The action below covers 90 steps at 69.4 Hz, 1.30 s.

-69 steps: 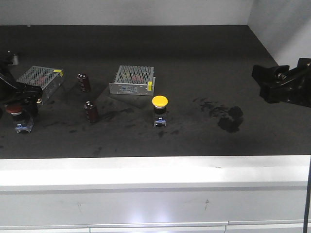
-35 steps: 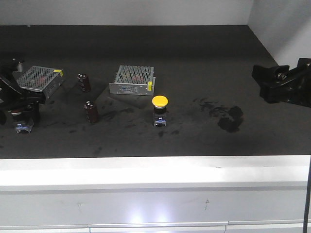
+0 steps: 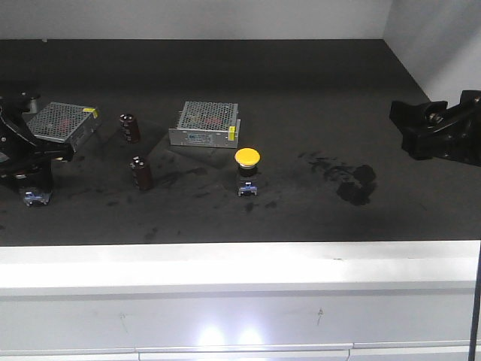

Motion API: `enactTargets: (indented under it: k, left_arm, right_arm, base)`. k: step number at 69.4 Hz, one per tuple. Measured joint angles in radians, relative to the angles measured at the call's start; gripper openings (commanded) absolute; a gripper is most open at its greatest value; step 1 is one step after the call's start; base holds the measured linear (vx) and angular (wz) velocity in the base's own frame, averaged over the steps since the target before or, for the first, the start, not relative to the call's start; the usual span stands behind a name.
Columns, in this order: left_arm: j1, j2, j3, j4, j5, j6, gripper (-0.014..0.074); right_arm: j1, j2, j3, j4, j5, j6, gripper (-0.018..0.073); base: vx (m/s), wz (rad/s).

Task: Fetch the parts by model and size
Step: 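Close the left gripper on the red button's blue base and lift, then move the right gripper over the yellow-capped push button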

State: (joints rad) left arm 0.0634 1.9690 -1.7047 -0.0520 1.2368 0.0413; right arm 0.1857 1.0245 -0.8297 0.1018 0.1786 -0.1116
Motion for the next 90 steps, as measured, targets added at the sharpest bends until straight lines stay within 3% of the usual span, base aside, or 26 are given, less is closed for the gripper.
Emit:
enactTargets:
  k: [3, 27, 54, 90]
  left_arm:
    - [0.000, 0.000, 0.000, -0.001, 0.000, -0.001, -0.0009]
    - [0.000, -0.021, 0.001, 0.007, -0.001, 0.007, -0.0007]
    - [0.000, -0.285, 0.031, 0.069, -0.148, 0.014, -0.0007]
    - [0.000, -0.876, 0.638, 0.070, -0.577, 0.018, -0.0007]
  right_arm:
    - [0.000, 0.000, 0.000, 0.000, 0.000, 0.000, 0.0591]
    - [0.000, 0.000, 0.000, 0.000, 0.006, 0.000, 0.0591]
    - [0.000, 0.000, 0.000, 0.000, 0.007, 0.000, 0.0591]
    - [0.000, 0.000, 0.000, 0.000, 0.007, 0.000, 0.0591]
  base:
    - [0.00, 0.00]
    - [0.00, 0.00]
    - [0.00, 0.00]
    - [0.00, 0.00]
